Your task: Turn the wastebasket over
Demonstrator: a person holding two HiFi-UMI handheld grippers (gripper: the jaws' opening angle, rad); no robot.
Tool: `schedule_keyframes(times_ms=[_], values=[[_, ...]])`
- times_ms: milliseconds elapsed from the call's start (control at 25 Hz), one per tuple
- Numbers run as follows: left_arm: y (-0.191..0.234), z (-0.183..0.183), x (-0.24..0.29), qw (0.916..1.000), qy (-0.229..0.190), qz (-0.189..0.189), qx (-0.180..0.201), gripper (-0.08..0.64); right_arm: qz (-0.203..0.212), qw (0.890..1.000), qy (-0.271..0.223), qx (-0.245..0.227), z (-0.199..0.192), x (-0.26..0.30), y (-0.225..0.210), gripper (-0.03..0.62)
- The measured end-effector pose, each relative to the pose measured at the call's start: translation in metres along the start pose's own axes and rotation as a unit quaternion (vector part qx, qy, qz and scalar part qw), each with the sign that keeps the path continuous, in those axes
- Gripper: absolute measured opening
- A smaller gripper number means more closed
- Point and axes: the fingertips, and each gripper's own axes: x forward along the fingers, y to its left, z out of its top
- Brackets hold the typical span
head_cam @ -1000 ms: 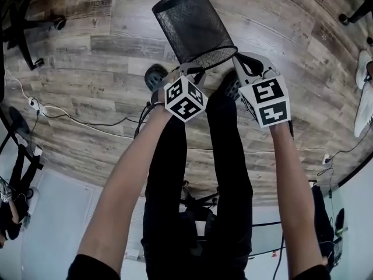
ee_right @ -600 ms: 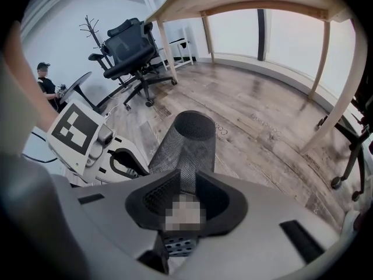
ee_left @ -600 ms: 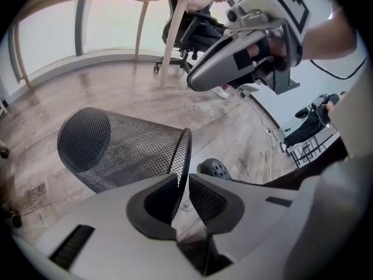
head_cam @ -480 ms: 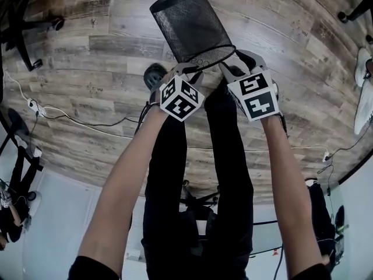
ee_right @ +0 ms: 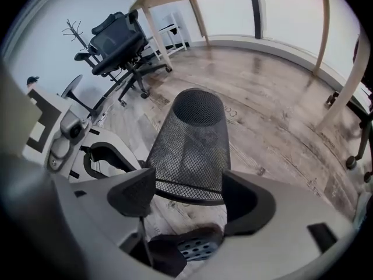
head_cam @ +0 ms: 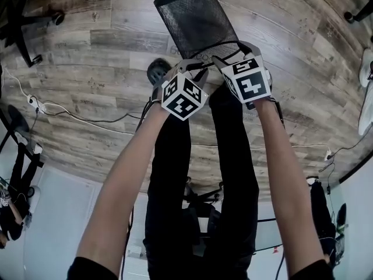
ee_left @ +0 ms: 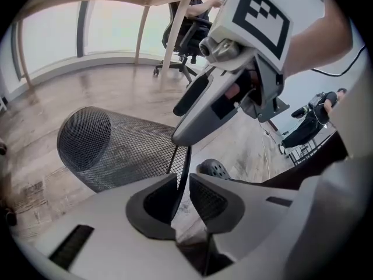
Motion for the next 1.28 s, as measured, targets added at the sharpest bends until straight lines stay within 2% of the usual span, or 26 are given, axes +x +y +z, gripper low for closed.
schedule_keyframes(times_ms=[120, 520, 680, 920, 1120, 1280], values=[[0.000, -0.003, -0.002, 1.0000, -0.005, -0.004, -0.004, 0.088, -0.007, 1.000, 0.012, -0.003, -0.001, 0.009, 0.007, 0.337], [0.020, -0.014, -0.021, 1.0000, -0.005, -0.002, 0.001, 0.100, 0.009, 0.999, 0.037, 0.016, -0.007, 0.024, 0.020, 0.347], [0.054, -0.014, -0.033, 0.9999, -0.008, 0.014, -0.003, 0.115, 0.019, 0.998, 0.046, 0.024, -0.009, 0.030, 0.024, 0.360], [0.128, 0.004, -0.052, 0.9964, -0.039, 0.058, -0.048, 0.132, 0.020, 0.998, 0.052, 0.024, -0.010, 0.032, 0.026, 0.367], [0.175, 0.024, -0.061, 0.9948, -0.045, 0.086, -0.032, 0.149, 0.026, 0.997, 0.067, 0.024, -0.011, 0.032, 0.024, 0.370], [0.200, 0.039, -0.059, 0.9946, -0.043, 0.092, -0.021, 0.178, 0.029, 0.996, 0.083, 0.029, -0.011, 0.031, 0.026, 0.371]])
